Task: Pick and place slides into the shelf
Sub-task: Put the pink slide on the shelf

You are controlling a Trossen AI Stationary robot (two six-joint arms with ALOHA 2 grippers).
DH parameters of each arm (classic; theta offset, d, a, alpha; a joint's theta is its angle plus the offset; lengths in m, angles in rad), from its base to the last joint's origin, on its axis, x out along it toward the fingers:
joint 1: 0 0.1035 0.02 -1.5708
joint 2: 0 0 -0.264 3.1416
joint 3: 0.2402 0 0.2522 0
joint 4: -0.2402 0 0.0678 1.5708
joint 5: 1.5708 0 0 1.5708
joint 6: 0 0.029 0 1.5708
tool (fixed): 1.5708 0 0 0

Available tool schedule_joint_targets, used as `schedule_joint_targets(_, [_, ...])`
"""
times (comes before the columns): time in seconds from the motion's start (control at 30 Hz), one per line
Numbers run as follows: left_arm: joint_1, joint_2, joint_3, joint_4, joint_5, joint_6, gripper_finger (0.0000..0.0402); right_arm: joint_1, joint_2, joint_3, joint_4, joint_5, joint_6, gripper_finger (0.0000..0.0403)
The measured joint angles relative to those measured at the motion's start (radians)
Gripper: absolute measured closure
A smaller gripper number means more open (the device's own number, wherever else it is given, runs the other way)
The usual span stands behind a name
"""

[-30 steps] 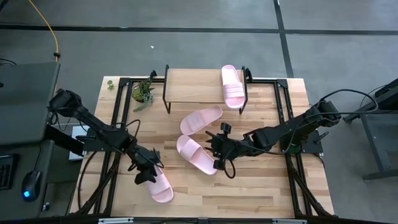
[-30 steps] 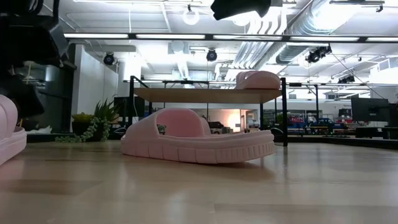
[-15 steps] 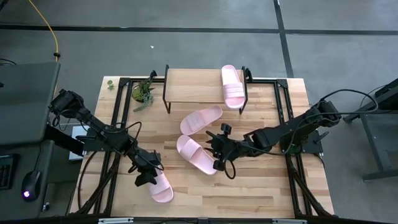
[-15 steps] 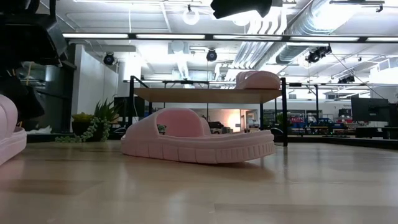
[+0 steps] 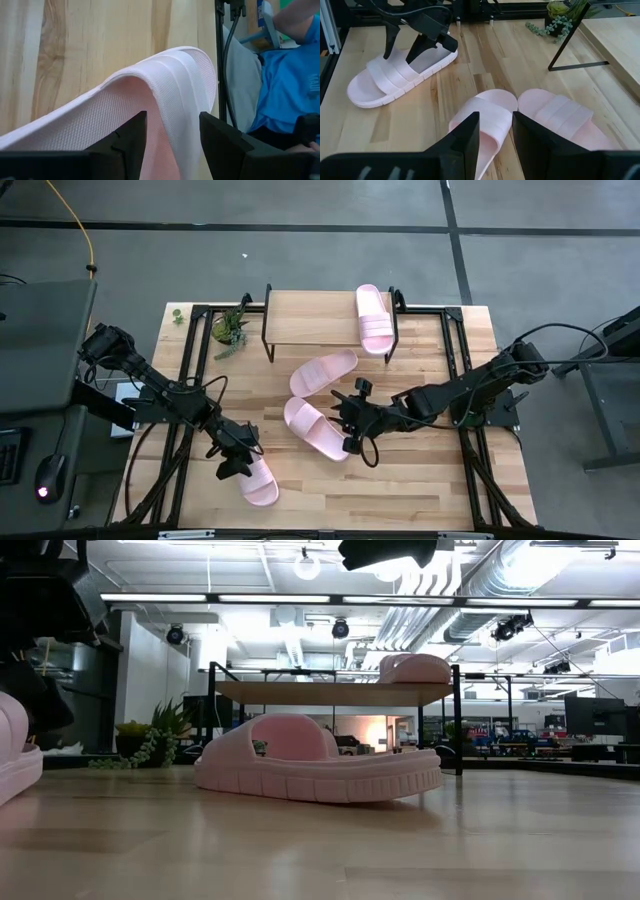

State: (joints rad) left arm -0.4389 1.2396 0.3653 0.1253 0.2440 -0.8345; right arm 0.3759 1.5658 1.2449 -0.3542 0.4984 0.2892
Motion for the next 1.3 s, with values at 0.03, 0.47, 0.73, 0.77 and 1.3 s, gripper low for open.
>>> schedule_joint_targets(0.03, [0.0, 0.0, 0.0, 0.0, 0.0, 0.0, 0.0236, 0.0, 0.0, 0.0, 0.0, 0.0, 0.001, 0.0297])
schedule_joint_targets(0.47, [0.0, 0.0, 0.0, 0.002, -0.001, 0.02, 0.0325, 0.0, 0.0, 0.0, 0.0, 0.017, 0.001, 0.0297])
schedule_joint_targets(0.73, [0.0, 0.0, 0.0, 0.009, -0.001, 0.031, 0.0377, 0.0, 0.0, 0.0, 0.0, 0.016, 0.0, 0.0297])
schedule_joint_targets(0.77, [0.0, 0.0, 0.0, 0.009, -0.001, 0.036, 0.0371, 0.0, 0.0, 0.0, 0.0, 0.016, -0.001, 0.0297])
schedule_joint_targets(1.3, [0.001, 0.0, 0.15, 0.002, -0.022, 0.151, 0.0379, 0.037, 0.0, -0.001, 0.031, 0.052, -0.133, 0.0297])
